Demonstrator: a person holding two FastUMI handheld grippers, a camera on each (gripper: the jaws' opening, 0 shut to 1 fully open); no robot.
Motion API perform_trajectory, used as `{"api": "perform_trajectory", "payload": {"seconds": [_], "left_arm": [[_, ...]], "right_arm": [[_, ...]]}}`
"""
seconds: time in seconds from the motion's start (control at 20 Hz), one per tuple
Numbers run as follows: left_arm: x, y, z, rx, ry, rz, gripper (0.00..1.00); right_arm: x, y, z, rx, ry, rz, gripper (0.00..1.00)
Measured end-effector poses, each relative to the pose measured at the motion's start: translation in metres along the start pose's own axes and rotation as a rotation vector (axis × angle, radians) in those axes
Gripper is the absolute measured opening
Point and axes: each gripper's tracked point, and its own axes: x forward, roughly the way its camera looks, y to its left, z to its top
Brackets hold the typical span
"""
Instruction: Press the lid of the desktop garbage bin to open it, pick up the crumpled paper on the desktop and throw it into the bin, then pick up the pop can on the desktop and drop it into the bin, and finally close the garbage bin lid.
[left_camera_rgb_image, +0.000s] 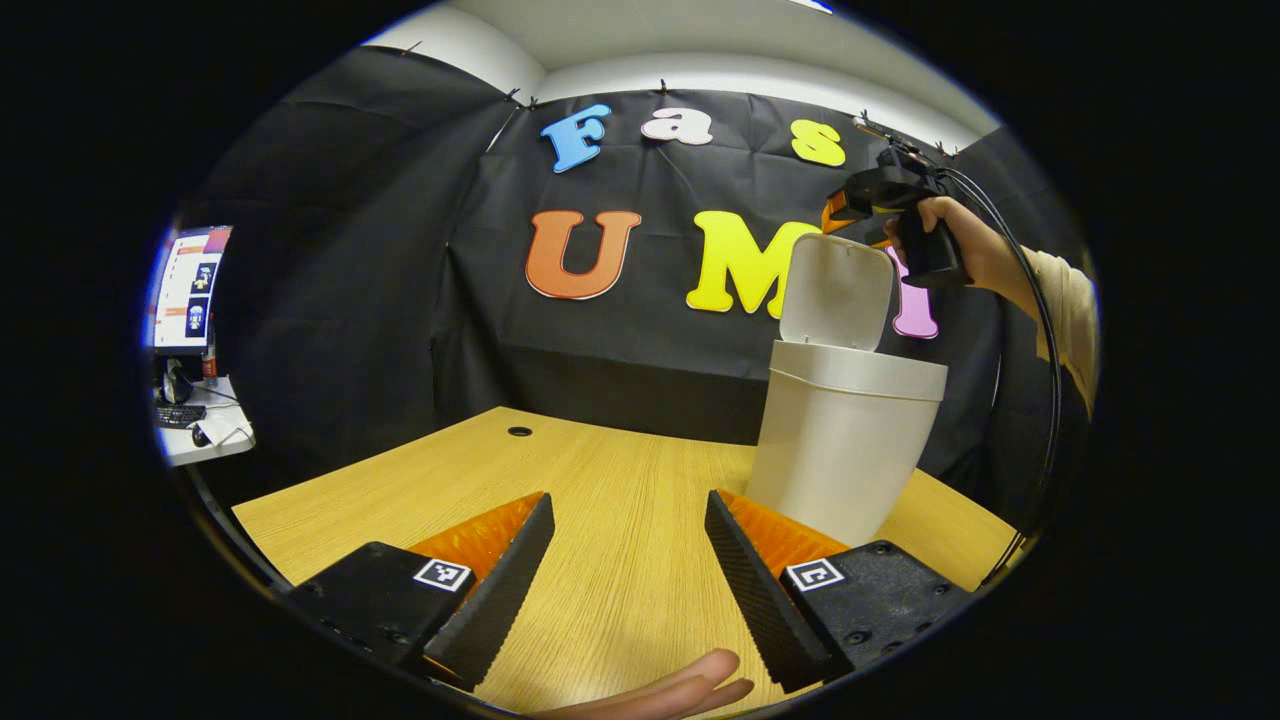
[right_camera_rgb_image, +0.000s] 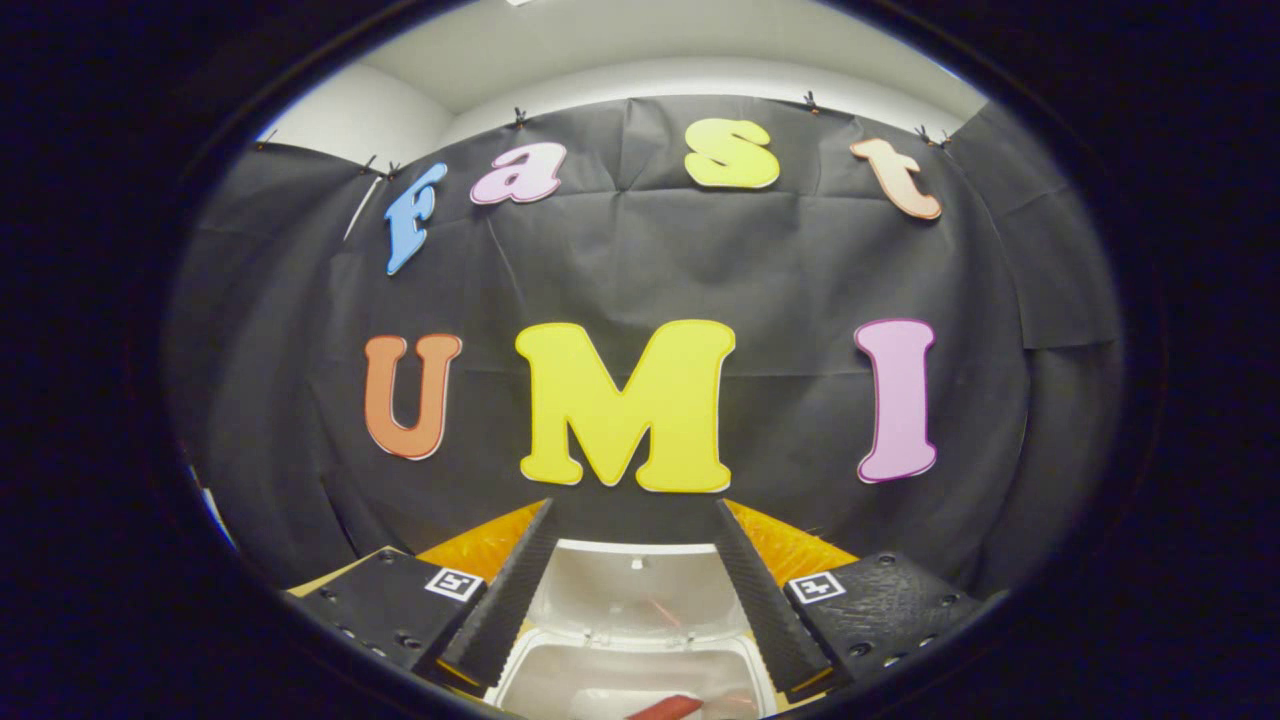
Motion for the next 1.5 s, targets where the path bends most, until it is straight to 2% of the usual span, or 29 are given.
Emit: {"api": "perform_trajectory", "payload": {"seconds": [0.05, 0.15, 0.2, 0.25, 0.3, 0.4, 0.5, 0.6, 0.65, 0.75, 0.8, 0.9, 1.15, 1.3, 1.5], "left_arm": [[-0.003, 0.0, 0.004, -0.001, -0.006, 0.002, 0.98], [-0.007, -0.004, 0.013, 0.001, -0.031, -0.006, 0.98], [-0.009, -0.006, 0.016, 0.008, -0.04, -0.008, 0.98], [-0.012, -0.005, 0.018, 0.015, -0.047, -0.006, 0.98], [-0.014, -0.007, 0.021, 0.022, -0.054, -0.006, 0.98], [-0.014, -0.012, 0.022, 0.029, -0.062, -0.017, 0.98], [-0.015, -0.017, 0.021, 0.026, -0.048, -0.033, 0.98], [-0.017, -0.017, 0.025, 0.023, -0.055, -0.036, 0.98], [-0.019, -0.015, 0.027, 0.023, -0.062, -0.032, 0.98], [-0.019, -0.011, 0.03, 0.02, -0.071, -0.025, 0.98], [-0.021, -0.01, 0.03, 0.018, -0.072, -0.02, 0.98], [-0.021, -0.007, 0.029, 0.017, -0.068, -0.011, 0.98], [-0.021, -0.006, 0.029, 0.026, -0.062, -0.004, 0.98], [-0.021, -0.008, 0.028, 0.04, -0.06, -0.01, 0.98], [-0.021, -0.009, 0.026, 0.053, -0.05, -0.018, 0.98]], "right_arm": [[-0.005, 0.001, -0.004, -0.006, 0.014, 0.001, 0.95], [-0.018, 0.001, -0.008, -0.008, 0.043, 0.006, 0.95], [-0.025, 0.001, -0.013, -0.003, 0.068, 0.011, 0.99], [-0.031, 0.002, -0.018, 0.007, 0.095, 0.019, 0.94], [-0.036, 0.003, -0.024, 0.019, 0.127, 0.031, 0.94], [-0.044, 0.001, -0.048, 0.021, 0.22, 0.038, 0.97], [-0.052, -0.005, -0.076, 0.028, 0.33, 0.037, 0.94], [-0.06, -0.01, -0.096, 0.061, 0.388, 0.037, 0.9], [-0.065, -0.011, -0.104, 0.067, 0.412, 0.039, 0.93], [-0.073, -0.011, -0.123, 0.04, 0.456, 0.057, 0.9], [-0.075, -0.016, -0.129, 0.018, 0.465, 0.045, 0.89], [-0.079, -0.015, -0.137, -0.011, 0.466, 0.056, 0.96], [-0.091, -0.013, -0.17, -0.082, 0.528, 0.047, 0.94], [-0.098, -0.01, -0.179, 0.003, 0.506, 0.059, 0.9], [-0.099, -0.014, -0.181, 0.027, 0.424, 0.04, 0.91]]}}
